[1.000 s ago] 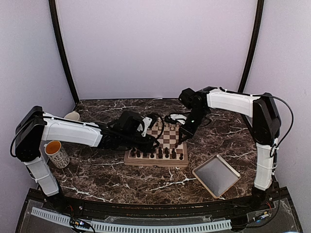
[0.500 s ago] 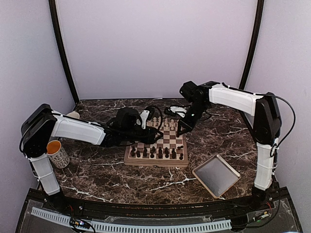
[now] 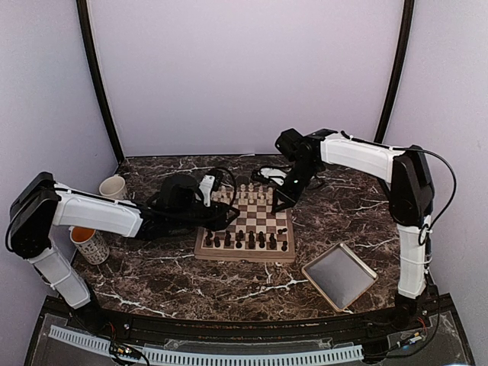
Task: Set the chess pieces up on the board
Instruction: Place the pawn at g7.
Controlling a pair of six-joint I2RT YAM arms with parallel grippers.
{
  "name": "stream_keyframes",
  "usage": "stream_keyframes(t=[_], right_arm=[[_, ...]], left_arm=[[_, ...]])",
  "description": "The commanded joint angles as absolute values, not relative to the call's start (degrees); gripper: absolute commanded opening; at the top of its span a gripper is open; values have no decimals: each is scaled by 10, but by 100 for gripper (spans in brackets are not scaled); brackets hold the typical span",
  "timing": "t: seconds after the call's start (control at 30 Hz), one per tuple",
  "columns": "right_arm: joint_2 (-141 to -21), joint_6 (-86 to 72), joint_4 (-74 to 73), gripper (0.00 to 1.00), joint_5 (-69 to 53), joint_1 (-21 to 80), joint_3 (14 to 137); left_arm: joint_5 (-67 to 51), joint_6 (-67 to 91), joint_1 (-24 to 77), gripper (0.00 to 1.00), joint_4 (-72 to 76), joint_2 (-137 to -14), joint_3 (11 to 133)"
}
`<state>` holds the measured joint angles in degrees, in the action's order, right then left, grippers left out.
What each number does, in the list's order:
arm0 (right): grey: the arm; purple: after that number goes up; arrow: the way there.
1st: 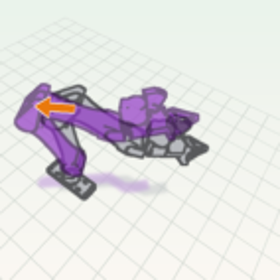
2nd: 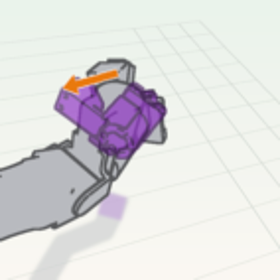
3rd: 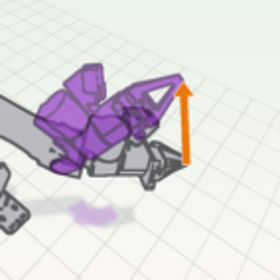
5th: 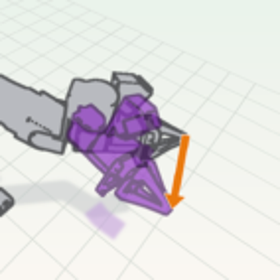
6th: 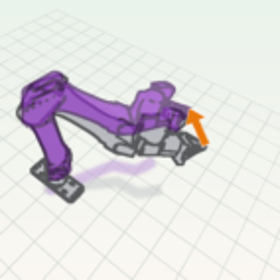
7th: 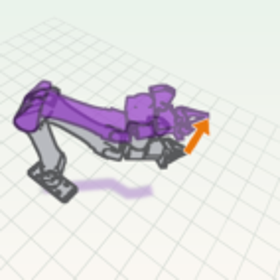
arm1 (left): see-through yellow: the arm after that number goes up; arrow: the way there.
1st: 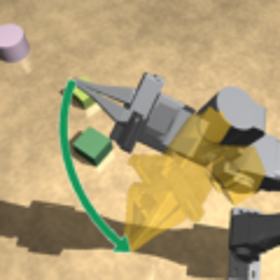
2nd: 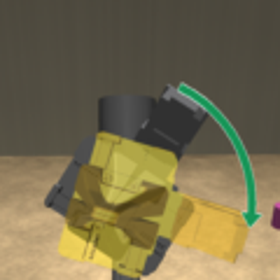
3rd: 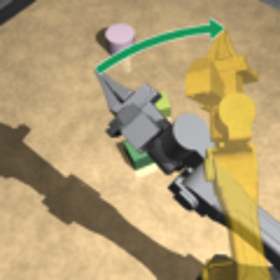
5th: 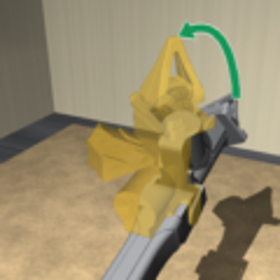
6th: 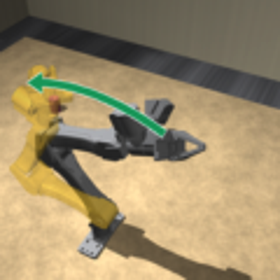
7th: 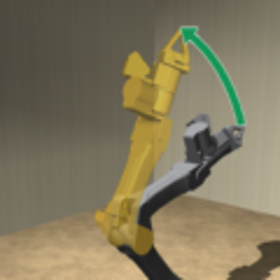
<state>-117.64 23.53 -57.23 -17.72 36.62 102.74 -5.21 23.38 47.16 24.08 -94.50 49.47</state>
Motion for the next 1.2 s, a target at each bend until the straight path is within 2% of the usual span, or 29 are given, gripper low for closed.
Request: stream_keyframes(t=[0.0, 0.17, 0.43, 0.83, 1.17], right_arm=[[-1211, 241, -566, 10, -171, 386, 1070], [-1262, 237, -583, 10, -155, 412, 1151], [-1384, 229, -631, 11, -123, 462, 1345], [-1429, 243, -630, 12, -130, 529, 1377], [-1442, 248, -634, 14, -126, 541, 1381]], left_arm=[[12, 239, 460, 44, 211, -861, 456], [83, 246, 451, 44, 186, -785, 409], [167, 263, 447, 45, 171, -697, 362], [197, 271, 446, 45, 163, -661, 341], [188, 275, 446, 45, 165, -673, 345]])
